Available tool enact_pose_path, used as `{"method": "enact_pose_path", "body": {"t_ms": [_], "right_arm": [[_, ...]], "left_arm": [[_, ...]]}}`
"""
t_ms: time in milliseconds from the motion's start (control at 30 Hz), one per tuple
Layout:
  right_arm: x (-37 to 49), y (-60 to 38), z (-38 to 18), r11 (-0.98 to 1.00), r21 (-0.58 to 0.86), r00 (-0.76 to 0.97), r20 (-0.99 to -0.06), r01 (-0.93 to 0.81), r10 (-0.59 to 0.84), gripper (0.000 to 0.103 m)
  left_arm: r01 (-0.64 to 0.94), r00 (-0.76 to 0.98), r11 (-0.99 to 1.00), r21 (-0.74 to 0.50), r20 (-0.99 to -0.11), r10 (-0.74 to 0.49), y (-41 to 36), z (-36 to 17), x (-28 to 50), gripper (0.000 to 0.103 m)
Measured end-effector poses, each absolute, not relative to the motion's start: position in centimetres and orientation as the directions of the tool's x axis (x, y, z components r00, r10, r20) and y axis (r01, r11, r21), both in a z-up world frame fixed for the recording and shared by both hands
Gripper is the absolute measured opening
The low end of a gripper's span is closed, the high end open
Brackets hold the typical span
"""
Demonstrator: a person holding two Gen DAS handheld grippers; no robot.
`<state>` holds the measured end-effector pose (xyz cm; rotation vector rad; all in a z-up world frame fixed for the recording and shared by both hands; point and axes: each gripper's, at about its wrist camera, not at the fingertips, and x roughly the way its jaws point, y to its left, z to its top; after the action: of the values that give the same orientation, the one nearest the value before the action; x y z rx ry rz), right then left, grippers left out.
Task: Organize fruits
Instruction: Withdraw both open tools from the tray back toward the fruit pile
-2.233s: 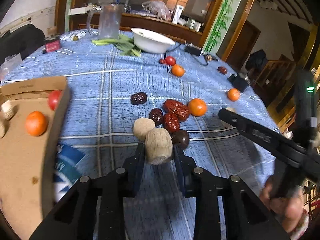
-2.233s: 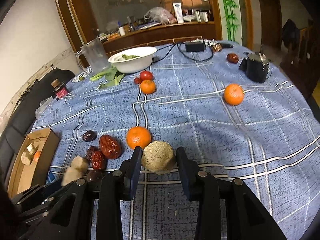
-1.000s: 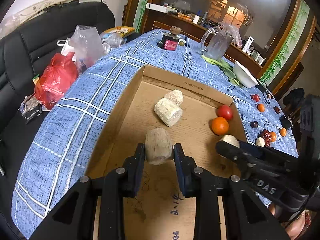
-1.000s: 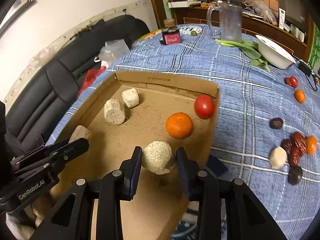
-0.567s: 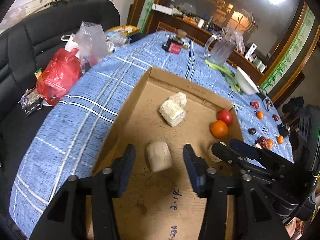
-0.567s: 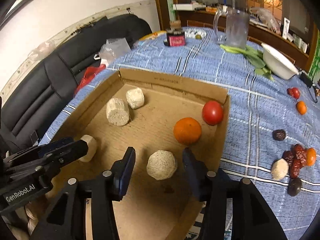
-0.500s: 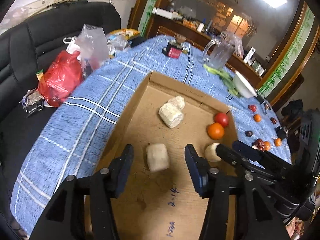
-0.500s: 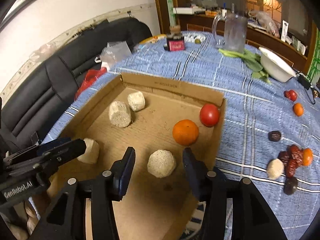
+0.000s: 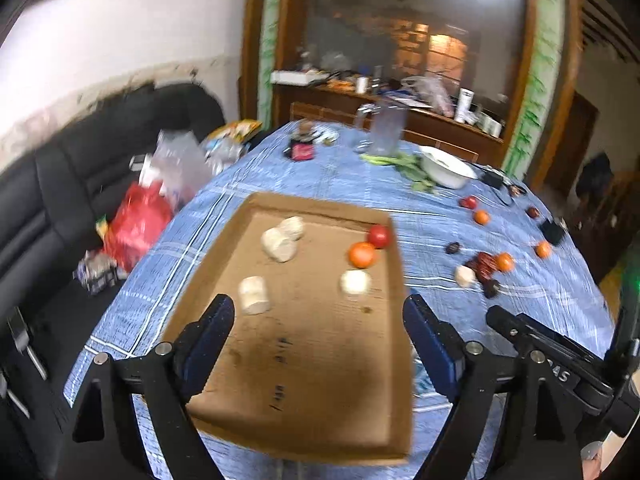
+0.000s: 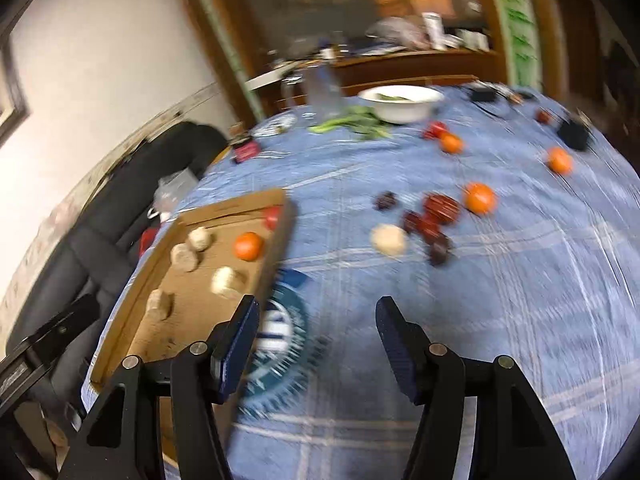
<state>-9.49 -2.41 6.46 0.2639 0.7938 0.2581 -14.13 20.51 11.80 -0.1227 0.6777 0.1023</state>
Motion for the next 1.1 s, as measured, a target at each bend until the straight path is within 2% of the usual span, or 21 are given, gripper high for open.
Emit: {"method": "enact_pose_path", "body": {"t_ms": [333,700,1100], "right_arm": [[-13.2,-7.0,6.8,0.922,0.38,0.717,-0.623,-0.071,0.312,0.069],[-14.7,-8.2,6.7,0.919,0.387,0.727,-0.609,-0.077,0.318,0.069],[-14.9,-7.4,6.4,0.927,0.364,0.72,-0.619,-0.089,0.312,0.07]], "left_arm": [[-0.063,0.818,0.993,0.1,-0.565,0.109,13.0,13.0,-17.3,0.086],[-0.037,0.824,0.985,0.167,-0.553,0.125,9.9,13.1,-18.4,0.086],[-0.038,0.82,0.983,0.18,-0.557,0.134,9.8,12.5,-18.6,0.086]]}}
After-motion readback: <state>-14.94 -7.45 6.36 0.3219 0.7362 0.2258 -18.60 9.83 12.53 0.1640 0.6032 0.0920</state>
